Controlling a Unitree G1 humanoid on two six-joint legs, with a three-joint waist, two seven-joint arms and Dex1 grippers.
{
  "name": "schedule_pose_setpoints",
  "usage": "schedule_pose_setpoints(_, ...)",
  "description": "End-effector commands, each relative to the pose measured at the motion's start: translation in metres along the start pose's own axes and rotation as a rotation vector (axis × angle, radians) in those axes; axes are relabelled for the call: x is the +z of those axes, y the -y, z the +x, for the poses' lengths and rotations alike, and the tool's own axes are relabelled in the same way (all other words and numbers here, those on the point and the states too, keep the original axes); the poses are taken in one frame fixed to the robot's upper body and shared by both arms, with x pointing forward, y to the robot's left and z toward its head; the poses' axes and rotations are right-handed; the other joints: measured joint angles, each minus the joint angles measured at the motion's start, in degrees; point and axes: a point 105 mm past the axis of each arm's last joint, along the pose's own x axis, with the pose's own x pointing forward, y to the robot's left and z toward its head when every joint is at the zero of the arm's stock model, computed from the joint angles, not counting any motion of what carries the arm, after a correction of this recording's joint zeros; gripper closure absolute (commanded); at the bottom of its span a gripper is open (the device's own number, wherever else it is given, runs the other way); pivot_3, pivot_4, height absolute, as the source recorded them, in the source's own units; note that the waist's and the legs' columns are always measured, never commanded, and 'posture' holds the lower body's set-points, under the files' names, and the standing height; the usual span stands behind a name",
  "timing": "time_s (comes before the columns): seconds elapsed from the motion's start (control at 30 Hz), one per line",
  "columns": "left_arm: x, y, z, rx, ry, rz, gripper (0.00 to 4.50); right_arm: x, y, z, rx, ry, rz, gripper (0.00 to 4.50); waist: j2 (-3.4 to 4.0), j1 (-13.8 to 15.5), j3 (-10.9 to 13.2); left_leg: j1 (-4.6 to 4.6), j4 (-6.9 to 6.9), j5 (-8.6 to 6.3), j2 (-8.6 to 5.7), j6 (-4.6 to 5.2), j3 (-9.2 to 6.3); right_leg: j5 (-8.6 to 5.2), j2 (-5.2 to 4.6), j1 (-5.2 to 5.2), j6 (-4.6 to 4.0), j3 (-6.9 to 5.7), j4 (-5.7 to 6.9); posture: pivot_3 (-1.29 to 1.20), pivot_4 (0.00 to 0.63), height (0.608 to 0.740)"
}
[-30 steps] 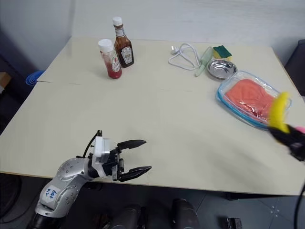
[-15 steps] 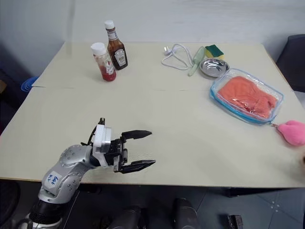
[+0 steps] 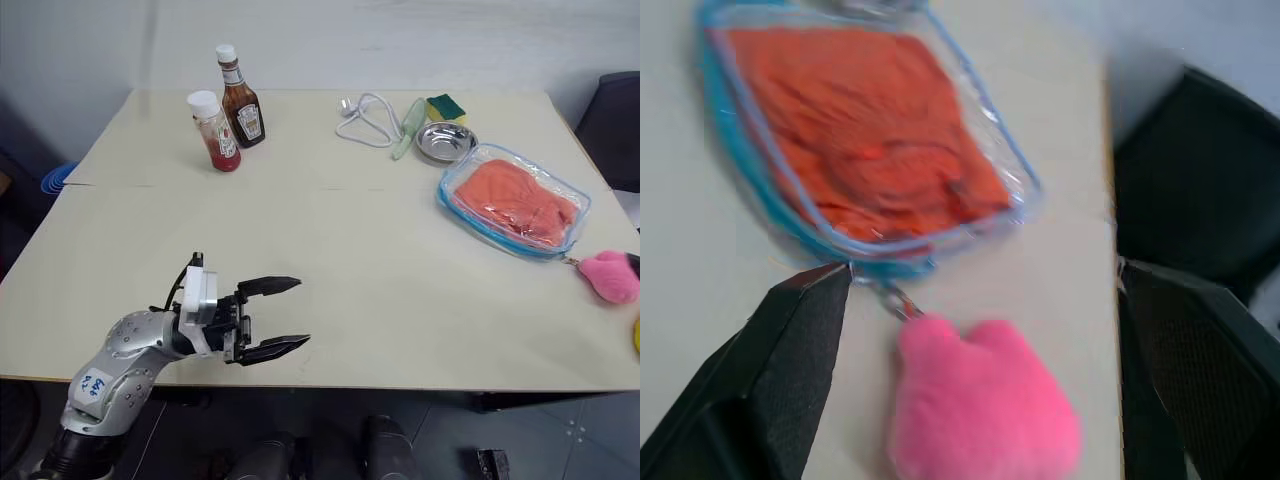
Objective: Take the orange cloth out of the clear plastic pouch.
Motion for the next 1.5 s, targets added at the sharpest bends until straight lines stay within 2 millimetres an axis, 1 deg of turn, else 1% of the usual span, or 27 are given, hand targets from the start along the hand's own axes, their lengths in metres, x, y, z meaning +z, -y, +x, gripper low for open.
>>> schedule_pose_setpoints(0.03,0.011,0.000,0.002,-0.017,0.030,0.036,0.00,0.012,-0.024,0.043,0.128,-0.011,-0.082,0.03,-0.03,-0.1,0.0,0.00,0.01,0.00,-0.02,0.00,0.00,0.00,-0.02,0.00,0.00,0.00,0.00,0.00,0.150,0.740)
schedule_pose_setpoints(0.07,0.012,0.000,0.003,-0.017,0.030,0.037,0.00,0.015,-0.028,0.052,0.145,-0.012,-0.090,0.03,-0.02,0.0,0.1,-0.01,0.01,0.00,-0.03,0.00,-0.01,0.00,-0.04,-0.01,0.00,0.00,-0.01,0.00,0.150,0.740)
schedule_pose_setpoints(0.13,0.016,-0.003,0.003,0.001,0.047,0.063,0.00,0.017,-0.040,0.083,0.181,-0.039,-0.100,0.03,0.01,0.0,0.1,-0.05,0.01,0.01,-0.03,-0.03,-0.02,0.00,-0.03,-0.08,0.00,-0.01,-0.01,0.00,0.150,0.740)
schedule_pose_setpoints(0.2,0.020,-0.007,0.003,0.037,0.066,0.103,0.00,0.018,-0.048,0.110,0.177,-0.072,-0.146,0.03,0.00,0.0,0.1,-0.19,0.02,0.02,-0.05,-0.05,0.00,0.00,-0.04,-0.23,-0.01,-0.01,0.01,0.00,0.150,0.740)
schedule_pose_setpoints(0.3,0.022,-0.011,0.001,0.073,0.075,0.129,0.00,0.014,-0.053,0.133,0.167,-0.136,-0.163,0.03,0.05,0.6,0.1,-0.35,0.05,0.05,-0.06,-0.07,-0.02,0.00,-0.04,-0.36,-0.01,-0.04,0.02,0.00,0.150,0.740)
schedule_pose_setpoints(0.37,0.024,-0.013,0.000,0.105,0.086,0.123,0.00,0.014,-0.054,0.146,0.121,-0.153,-0.142,0.03,0.05,0.7,0.1,-0.51,0.09,0.07,-0.08,-0.04,-0.10,0.00,-0.07,-0.43,-0.01,-0.11,0.01,0.00,0.150,0.740)
schedule_pose_setpoints(0.4,0.024,-0.014,-0.001,0.121,0.095,0.119,0.00,0.015,-0.052,0.151,0.081,-0.153,-0.113,0.20,0.05,0.6,0.1,-0.58,0.14,0.07,-0.08,-0.03,-0.14,0.00,-0.08,-0.44,-0.01,-0.15,0.02,0.00,0.150,0.740)
schedule_pose_setpoints(0.47,0.025,-0.015,-0.002,0.144,0.106,0.106,0.00,0.016,-0.048,0.156,0.031,-0.170,-0.115,0.60,0.05,0.6,0.1,-0.68,0.15,0.09,-0.12,0.01,-0.18,0.01,-0.12,-0.46,0.01,-0.20,0.06,0.00,0.150,0.740)
schedule_pose_setpoints(0.57,0.023,-0.014,-0.003,0.159,0.102,0.100,0.00,0.017,-0.046,0.159,0.012,-0.181,-0.127,1.57,0.07,0.5,0.1,-0.88,0.18,0.10,-0.12,0.01,-0.28,0.02,-0.12,-0.58,0.02,-0.31,0.11,0.00,0.150,0.740)
schedule_pose_setpoints(0.63,0.021,-0.015,-0.005,0.174,0.097,0.098,0.00,0.015,-0.049,0.158,0.044,-0.191,-0.125,2.23,0.07,0.4,0.1,-0.92,0.19,0.10,-0.11,0.01,-0.31,0.02,-0.11,-0.60,0.02,-0.35,0.11,0.00,0.150,0.740)
schedule_pose_setpoints(0.7,0.020,-0.016,-0.008,0.193,0.094,0.089,0.00,0.017,-0.056,0.156,0.115,-0.167,-0.117,2.84,0.07,0.4,0.1,-0.92,0.19,0.10,-0.11,0.01,-0.32,0.02,-0.11,-0.59,0.02,-0.36,0.12,0.00,0.150,0.740)
schedule_pose_setpoints(0.8,0.018,-0.020,-0.019,0.242,0.079,0.076,0.00,0.035,-0.074,0.154,0.270,-0.043,-0.146,3.86,0.07,0.4,0.1,-0.92,0.20,0.10,-0.10,0.02,-0.33,0.02,-0.10,-0.58,0.02,-0.37,0.13,0.00,0.150,0.740)
schedule_pose_setpoints(0.87,0.017,-0.021,-0.029,0.277,0.063,0.075,0.00,0.042,-0.085,0.152,0.345,0.011,-0.205,4.49,0.06,0.2,0.1,-0.91,0.19,0.10,-0.06,0.02,-0.34,0.02,-0.08,-0.58,0.02,-0.39,0.11,0.00,0.150,0.740)
schedule_pose_setpoints(0.93,0.018,-0.018,-0.055,0.342,0.025,0.062,0.00,0.071,-0.141,0.140,0.608,0.217,-0.374,4.49,0.06,-0.2,0.1,-0.91,0.19,0.10,-0.05,0.01,-0.35,0.02,-0.08,-0.59,0.02,-0.40,0.13,0.00,0.150,0.740)
schedule_pose_setpoints(0.97,0.019,-0.016,-0.062,0.356,0.007,0.059,0.00,0.082,-0.162,0.133,0.685,0.295,-0.420,4.49,0.04,-0.6,0.1,-0.93,0.16,0.08,0.06,-0.03,-0.42,0.02,-0.02,-0.58,0.02,-0.43,0.09,0.00,0.150,0.740)
schedule_pose_setpoints(1.0,0.020,-0.014,-0.067,0.366,-0.005,0.056,0.00,0.091,-0.176,0.127,0.727,0.359,-0.438,4.49,0.08,-0.9,0.1,-0.90,0.16,0.04,0.15,-0.10,-0.42,0.02,0.03,-0.54,0.02,-0.48,0.07,0.00,0.150,0.740)
schedule_pose_setpoints(1.03,0.020,-0.011,-0.072,0.377,-0.016,0.046,0.00,0.095,-0.197,0.120,0.796,0.394,-0.467,4.49,0.08,-1.0,0.1,-0.91,0.16,0.05,0.16,-0.11,-0.46,0.02,0.02,-0.54,0.02,-0.55,0.06,0.00,0.150,0.740)
schedule_pose_setpoints(1.1,0.017,-0.006,-0.080,0.399,-0.040,0.027,0.00,0.107,-0.238,0.107,0.915,0.458,-0.447,4.49,0.11,-1.0,0.2,-0.87,0.17,0.06,0.16,-0.14,-0.45,0.02,0.01,-0.52,0.02,-0.54,0.10,0.00,0.150,0.740)
schedule_pose_setpoints(1.13,0.016,-0.004,-0.082,0.405,-0.047,0.022,0.00,0.111,-0.249,0.103,0.943,0.467,-0.429,4.49,0.11,-0.9,0.2,-0.86,0.18,0.07,0.16,-0.14,-0.48,0.02,-0.01,-0.50,0.01,-0.55,0.10,0.00,0.150,0.740)
schedule_pose_setpoints(1.17,0.015,-0.003,-0.083,0.409,-0.051,0.017,0.00,0.115,-0.261,0.101,0.969,0.488,-0.452,4.49,0.11,-0.8,0.2,-0.84,0.18,0.07,0.16,-0.14,-0.51,0.02,-0.02,-0.48,0.01,-0.56,0.07,0.00,0.150,0.740)
schedule_pose_setpoints(1.23,0.015,-0.001,-0.084,0.414,-0.051,0.013,0.00,0.126,-0.285,0.101,1.007,0.519,-0.475,4.49,0.12,-0.8,0.2,-0.84,0.20,0.07,0.11,-0.14,-0.57,0.01,-0.06,-0.49,-0.01,-0.57,0.06,0.00,0.150,0.740)
schedule_pose_setpoints(1.3,0.016,-0.001,-0.083,0.416,-0.049,0.013,0.00,0.134,-0.300,0.105,1.017,0.527,-0.465,4.49,0.11,-0.7,0.2,-0.87,0.20,0.06,0.04,-0.14,-0.67,0.01,-0.13,-0.48,-0.02,-0.64,0.01,0.00,0.150,0.740)
schedule_pose_setpoints(1.37,0.016,-0.001,-0.082,0.413,-0.052,0.017,0.00,0.136,-0.303,0.111,1.002,0.502,-0.444,4.49,0.11,-0.7,0.2,-0.91,0.20,0.05,0.01,-0.13,-0.75,0.01,-0.17,-0.48,-0.03,-0.69,0.03,0.00,0.150,0.740)
schedule_pose_setpoints(1.43,0.016,-0.001,-0.081,0.405,-0.059,0.023,0.00,0.138,-0.299,0.118,0.967,0.480,-0.428,4.05,0.11,-0.6,0.2,-0.97,0.20,0.05,-0.06,-0.11,-0.88,0.01,-0.24,-0.48,-0.03,-0.79,0.05,0.00,0.150,0.740)
schedule_pose_setpoints(1.5,0.016,-0.001,-0.080,0.400,-0.065,0.026,0.00,0.142,-0.292,0.119,0.951,0.487,-0.436,3.58,0.11,-0.8,0.2,-1.00,0.20,0.06,-0.12,-0.08,-0.92,0.01,-0.28,-0.48,-0.03,-0.82,0.02,0.00,0.150,0.740)
